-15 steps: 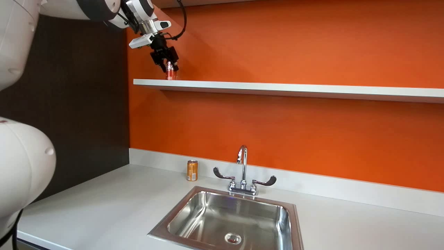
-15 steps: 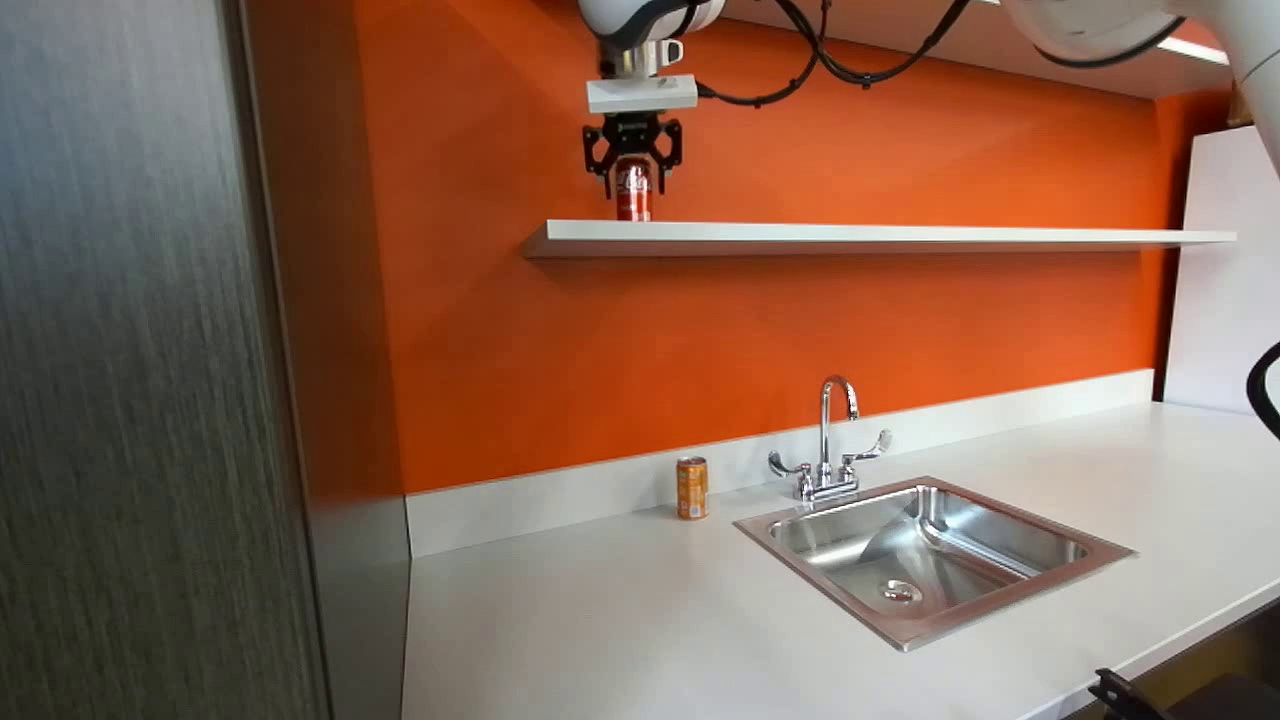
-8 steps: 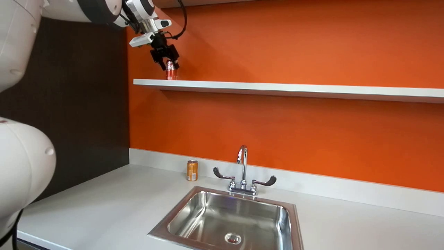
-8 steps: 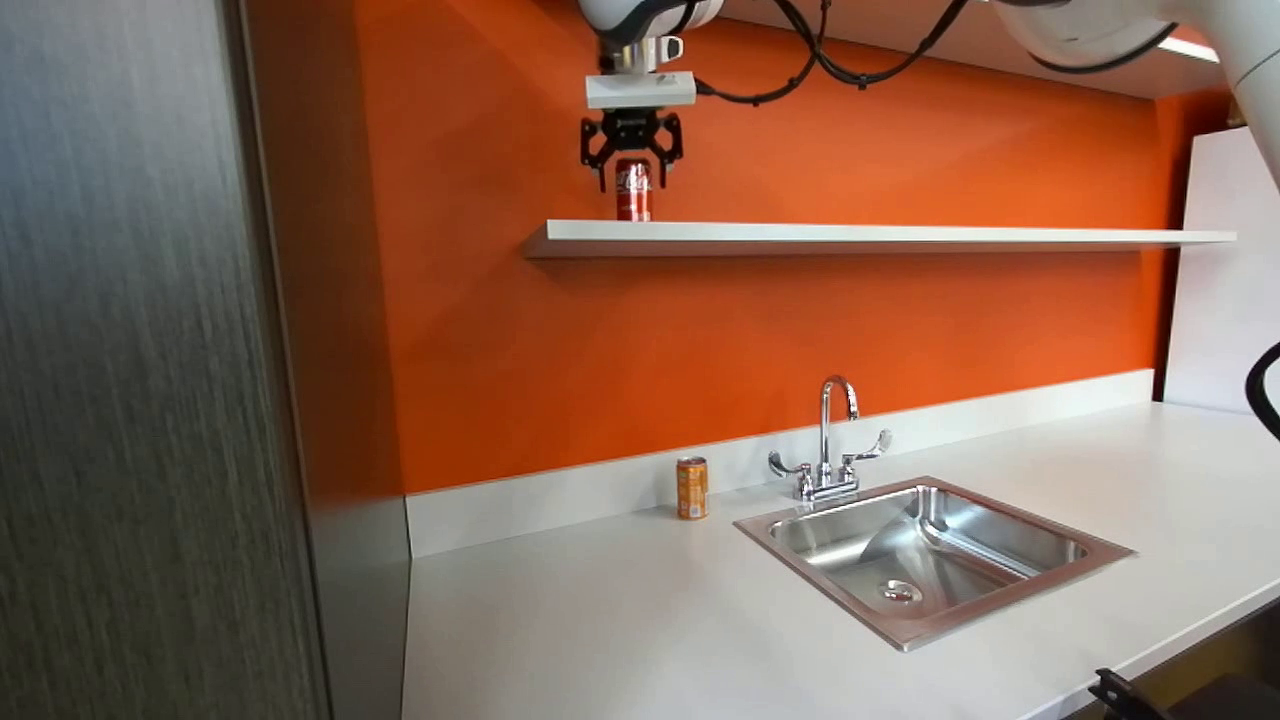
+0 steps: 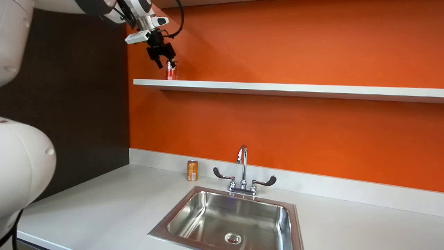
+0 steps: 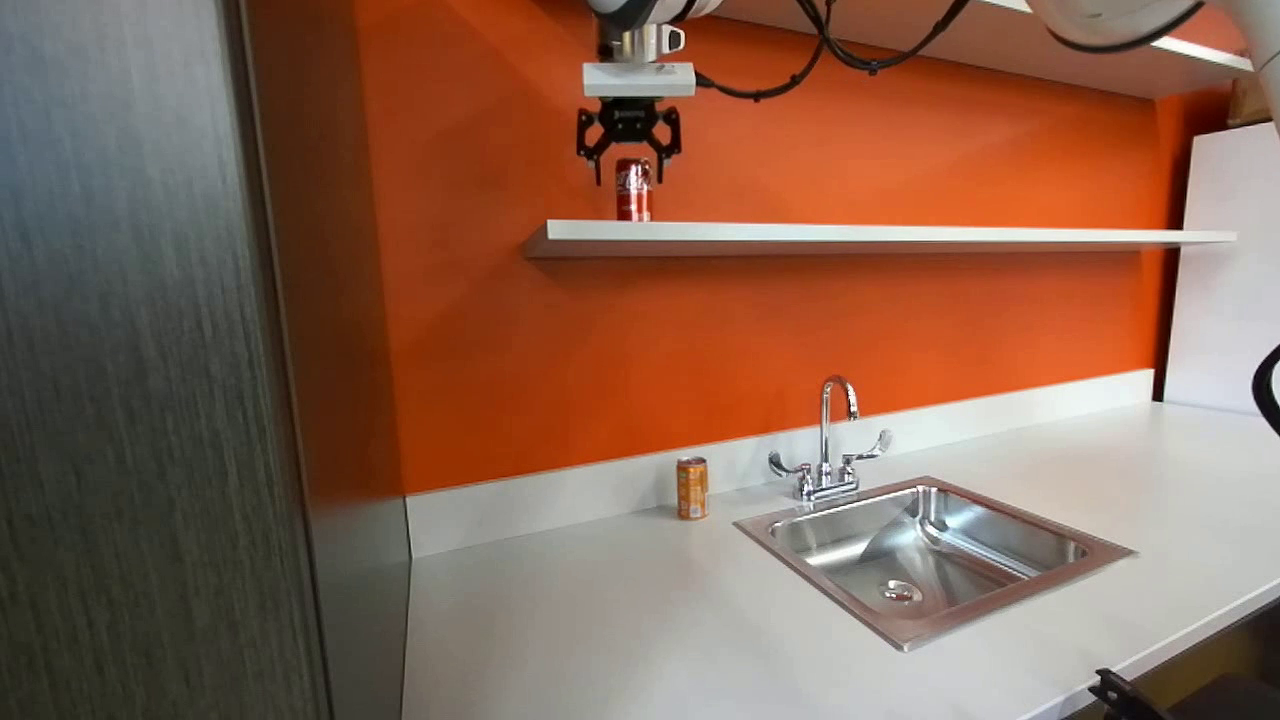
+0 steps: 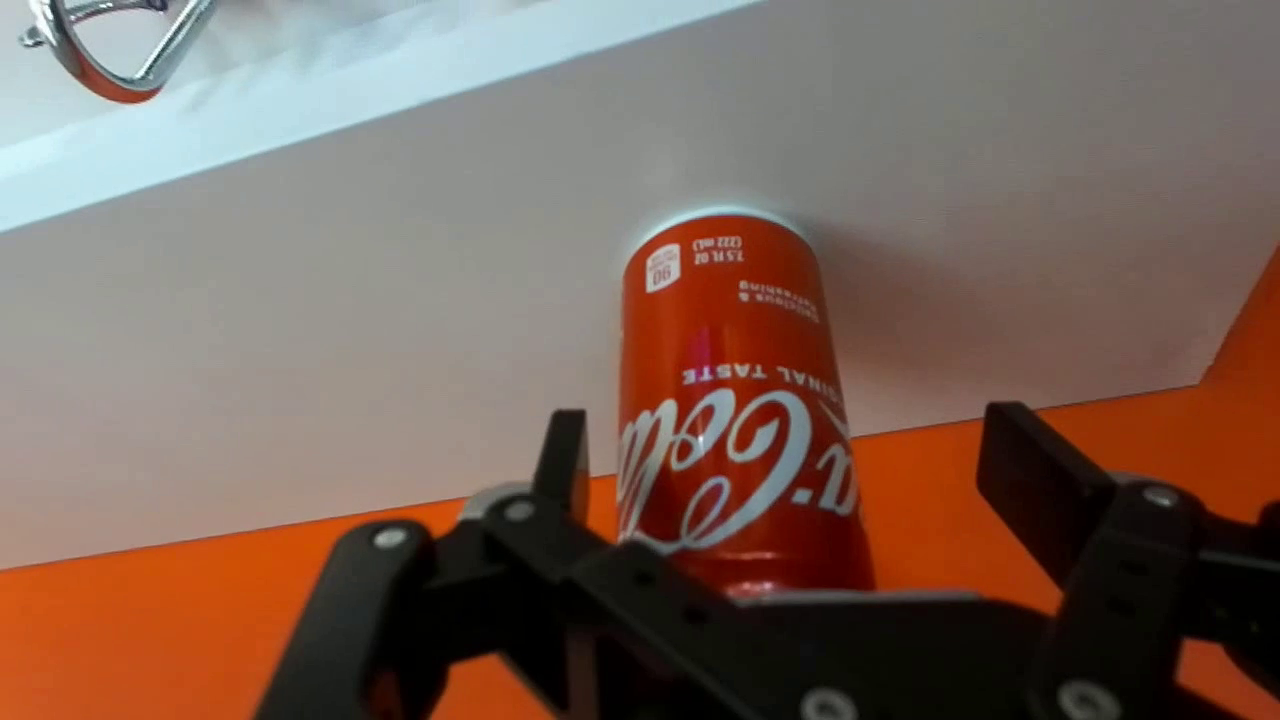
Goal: Put the red can on the bottom shelf.
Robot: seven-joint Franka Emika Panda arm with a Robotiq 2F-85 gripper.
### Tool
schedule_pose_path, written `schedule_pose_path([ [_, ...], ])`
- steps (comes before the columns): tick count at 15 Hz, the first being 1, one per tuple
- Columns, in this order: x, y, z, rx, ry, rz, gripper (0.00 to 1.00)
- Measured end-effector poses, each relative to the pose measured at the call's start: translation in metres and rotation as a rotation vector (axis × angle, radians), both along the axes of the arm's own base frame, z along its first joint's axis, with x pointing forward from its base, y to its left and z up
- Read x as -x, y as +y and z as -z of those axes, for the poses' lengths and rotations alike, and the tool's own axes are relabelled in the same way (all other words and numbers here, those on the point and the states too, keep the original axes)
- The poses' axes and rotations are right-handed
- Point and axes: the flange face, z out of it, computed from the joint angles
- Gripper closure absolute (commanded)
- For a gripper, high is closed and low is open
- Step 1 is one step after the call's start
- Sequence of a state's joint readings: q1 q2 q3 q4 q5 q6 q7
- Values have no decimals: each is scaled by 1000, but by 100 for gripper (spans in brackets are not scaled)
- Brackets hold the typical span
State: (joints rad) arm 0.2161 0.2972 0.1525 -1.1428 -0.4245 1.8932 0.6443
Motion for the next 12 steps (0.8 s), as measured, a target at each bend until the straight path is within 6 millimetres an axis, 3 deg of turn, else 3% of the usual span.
schedule_pose_path([
  [6, 33, 1, -7, -27, -36, 31, 0],
  [12, 85, -5, -3, -4, -22, 41, 0],
])
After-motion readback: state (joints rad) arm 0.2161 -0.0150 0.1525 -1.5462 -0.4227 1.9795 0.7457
